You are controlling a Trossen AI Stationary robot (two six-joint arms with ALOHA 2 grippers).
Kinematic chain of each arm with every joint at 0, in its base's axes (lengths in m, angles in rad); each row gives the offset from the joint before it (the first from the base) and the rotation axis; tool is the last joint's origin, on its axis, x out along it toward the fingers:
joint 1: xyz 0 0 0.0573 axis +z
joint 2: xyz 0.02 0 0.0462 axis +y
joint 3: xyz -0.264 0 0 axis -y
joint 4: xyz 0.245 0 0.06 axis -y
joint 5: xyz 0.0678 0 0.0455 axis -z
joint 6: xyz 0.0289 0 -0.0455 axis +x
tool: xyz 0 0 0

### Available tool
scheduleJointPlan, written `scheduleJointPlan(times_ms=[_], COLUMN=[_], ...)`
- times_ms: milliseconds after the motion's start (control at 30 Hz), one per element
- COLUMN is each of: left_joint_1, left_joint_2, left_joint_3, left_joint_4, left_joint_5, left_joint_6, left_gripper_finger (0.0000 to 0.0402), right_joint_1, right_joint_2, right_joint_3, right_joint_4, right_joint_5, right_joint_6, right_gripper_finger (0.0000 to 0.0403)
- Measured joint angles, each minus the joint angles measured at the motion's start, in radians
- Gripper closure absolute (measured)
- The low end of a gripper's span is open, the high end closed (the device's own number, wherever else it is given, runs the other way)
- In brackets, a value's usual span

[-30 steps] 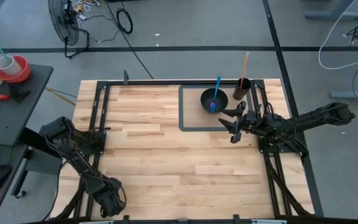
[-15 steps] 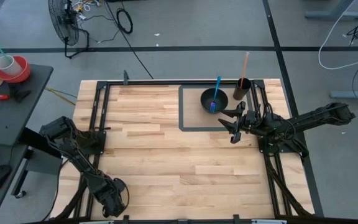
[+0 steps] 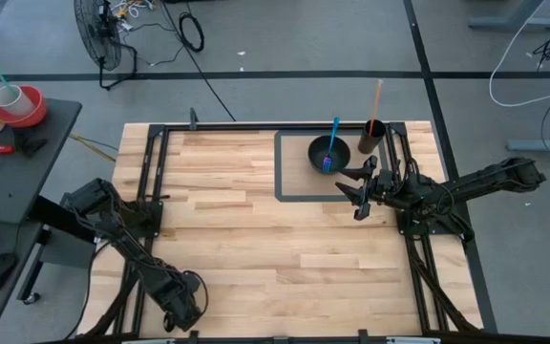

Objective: Pick & Place Utensil
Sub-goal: Put the black spoon into the black bowl on the brown mat

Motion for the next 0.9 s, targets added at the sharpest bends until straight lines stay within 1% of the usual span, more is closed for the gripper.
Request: scheduleJointPlan(times_ms=[100, 233, 467, 533, 600, 700, 767, 900], left_joint_1=[0.012, 0.033, 0.075, 0.08, 0.081, 0.066, 0.05, 0.017], left_joint_2=[0.0, 0.0, 0.0, 0.0, -0.001, -0.001, -0.001, -0.001], left_joint_3=[0.017, 0.051, 0.126, 0.145, 0.154, 0.155, 0.155, 0.148], left_joint_4=[-0.018, -0.043, -0.057, -0.056, -0.056, -0.073, -0.119, -0.208], left_joint_5=[-0.003, -0.021, -0.185, -0.205, -0.185, -0.104, -0.065, -0.053], left_joint_6=[0.025, 0.097, 0.263, 0.28, 0.253, 0.167, 0.116, 0.039], left_gripper_finger=[0.0042, 0.0042, 0.0042, 0.0042, 0.0042, 0.0042, 0.0042, 0.0042], right_joint_1=[0.0, 0.0, 0.0, 0.0, 0.0, 0.0, 0.0, 0.0], right_joint_2=[0.0, 0.0, 0.0, 0.0, 0.0, 0.0, 0.0, 0.0], right_joint_3=[0.0, 0.0, 0.0, 0.0, 0.0, 0.0, 0.0, 0.0], right_joint_4=[0.0, 0.0, 0.0, -0.001, -0.006, -0.018, -0.023, -0.025], right_joint_5=[0.0, 0.001, 0.001, 0.001, 0.001, 0.001, 0.001, 0.001], right_joint_6=[0.0, 0.0, 0.0, 0.0, 0.0, 0.0, 0.0, 0.0], right_gripper_finger=[0.0201, 0.0201, 0.0201, 0.0201, 0.0201, 0.0201, 0.0201, 0.0201])
